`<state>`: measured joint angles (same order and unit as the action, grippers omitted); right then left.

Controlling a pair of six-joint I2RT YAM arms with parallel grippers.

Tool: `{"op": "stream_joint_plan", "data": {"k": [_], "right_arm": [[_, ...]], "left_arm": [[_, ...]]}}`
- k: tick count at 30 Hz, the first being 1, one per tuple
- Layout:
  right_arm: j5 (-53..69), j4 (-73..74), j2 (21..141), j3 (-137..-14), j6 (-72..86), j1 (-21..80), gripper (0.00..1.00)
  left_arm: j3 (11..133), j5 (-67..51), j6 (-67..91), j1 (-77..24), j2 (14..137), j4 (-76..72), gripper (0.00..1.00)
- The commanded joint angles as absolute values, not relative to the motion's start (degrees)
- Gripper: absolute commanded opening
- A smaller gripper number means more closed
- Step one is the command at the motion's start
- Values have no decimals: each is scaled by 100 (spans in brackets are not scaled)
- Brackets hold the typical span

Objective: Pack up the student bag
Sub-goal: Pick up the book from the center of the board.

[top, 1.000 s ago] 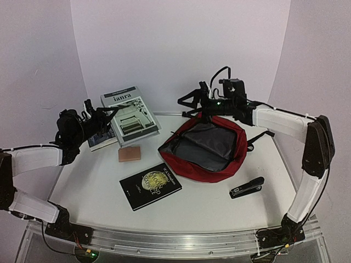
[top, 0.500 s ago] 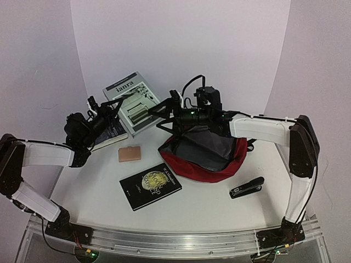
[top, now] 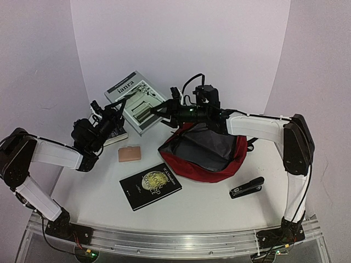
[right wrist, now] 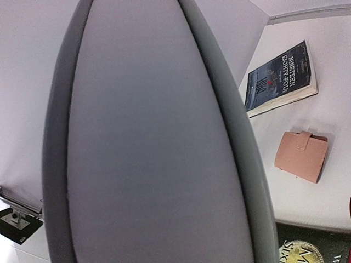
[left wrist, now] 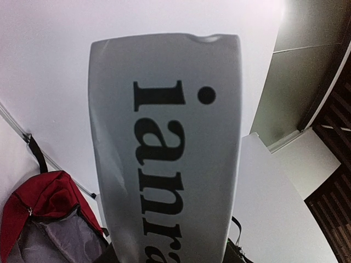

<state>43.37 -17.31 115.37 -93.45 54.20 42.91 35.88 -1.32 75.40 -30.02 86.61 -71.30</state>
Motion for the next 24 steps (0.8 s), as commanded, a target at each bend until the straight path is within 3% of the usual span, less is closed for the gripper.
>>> {"op": "stream_joint_plan", "data": {"k": [1, 6, 8, 10, 14, 17, 24], "right_arm": [[4473, -1969, 11190, -9212, 5282, 4179, 37], [4963, -1929, 10721, -8799, 4884, 3863, 28], [5249, -1898, 10488, -8543, 4821, 3701, 28], [5606, -1573, 10240, -8315, 4436, 3567, 28], [6054, 498, 9697, -8052, 2741, 3377, 30], [6129, 1759, 9277, -7610, 1511, 3375, 33], [6476, 3051, 8573, -7003, 173, 3378, 30]], "left_arm": [[3615, -552, 7550, -3188, 8649, -7669, 44], [3440, -842, 7253, -3182, 8145, -6624, 76], [3398, -1099, 6821, -3179, 7666, -5652, 85], [3488, -1336, 6240, -3174, 7190, -4490, 88], [3906, -1803, 4908, -3170, 6418, -2044, 98], [4479, -2301, 4090, -3147, 6422, -551, 100], [4828, -3600, 3585, -3152, 6725, 266, 100]]}}
